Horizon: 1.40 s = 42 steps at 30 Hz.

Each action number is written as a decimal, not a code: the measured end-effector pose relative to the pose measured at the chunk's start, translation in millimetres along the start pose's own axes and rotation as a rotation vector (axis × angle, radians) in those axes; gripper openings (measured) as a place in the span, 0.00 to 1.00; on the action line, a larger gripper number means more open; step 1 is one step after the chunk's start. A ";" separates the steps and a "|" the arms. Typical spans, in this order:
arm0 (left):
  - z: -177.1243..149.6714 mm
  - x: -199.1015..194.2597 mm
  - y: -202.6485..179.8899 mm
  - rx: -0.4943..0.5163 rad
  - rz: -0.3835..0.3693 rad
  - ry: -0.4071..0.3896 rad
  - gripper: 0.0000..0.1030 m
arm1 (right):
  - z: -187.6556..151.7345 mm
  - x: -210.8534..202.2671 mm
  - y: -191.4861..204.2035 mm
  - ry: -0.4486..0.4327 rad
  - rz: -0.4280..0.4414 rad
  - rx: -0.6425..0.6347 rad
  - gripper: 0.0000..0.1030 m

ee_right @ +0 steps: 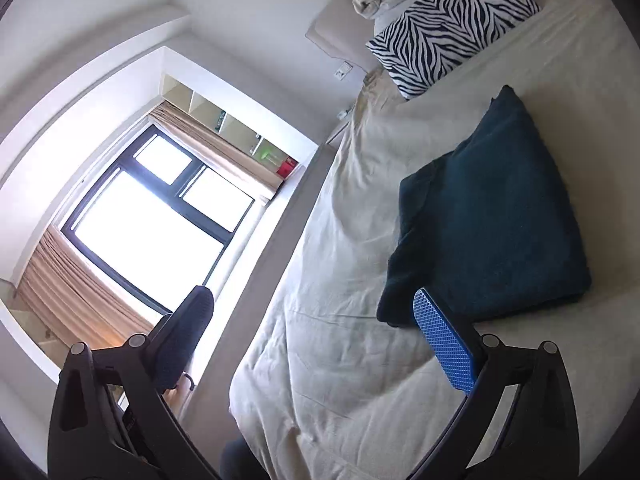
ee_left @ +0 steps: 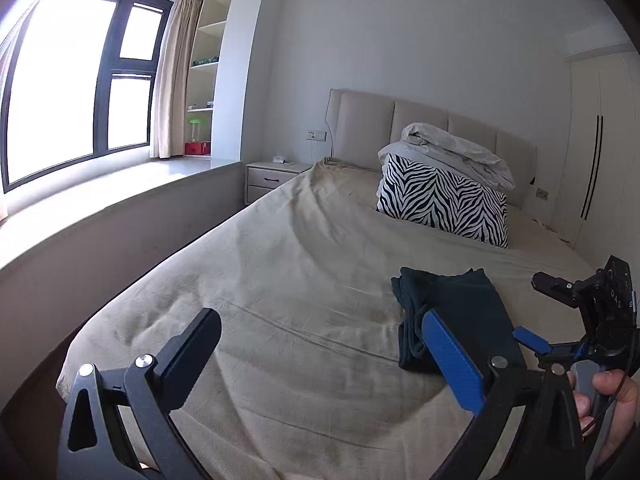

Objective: Fold small clothes

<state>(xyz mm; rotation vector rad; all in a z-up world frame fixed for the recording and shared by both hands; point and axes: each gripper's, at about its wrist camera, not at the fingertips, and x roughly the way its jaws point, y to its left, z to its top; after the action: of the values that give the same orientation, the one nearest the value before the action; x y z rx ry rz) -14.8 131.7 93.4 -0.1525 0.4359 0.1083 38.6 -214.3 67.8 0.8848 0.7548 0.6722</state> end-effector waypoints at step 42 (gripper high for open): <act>-25.2 27.9 -12.5 0.054 0.017 0.130 1.00 | -38.1 53.7 -27.1 0.031 -0.199 0.025 0.96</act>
<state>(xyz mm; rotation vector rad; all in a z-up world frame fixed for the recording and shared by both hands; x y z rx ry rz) 1.7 117.1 60.5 -0.1031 0.5695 0.1035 43.6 -169.3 12.8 0.8108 0.8685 0.5021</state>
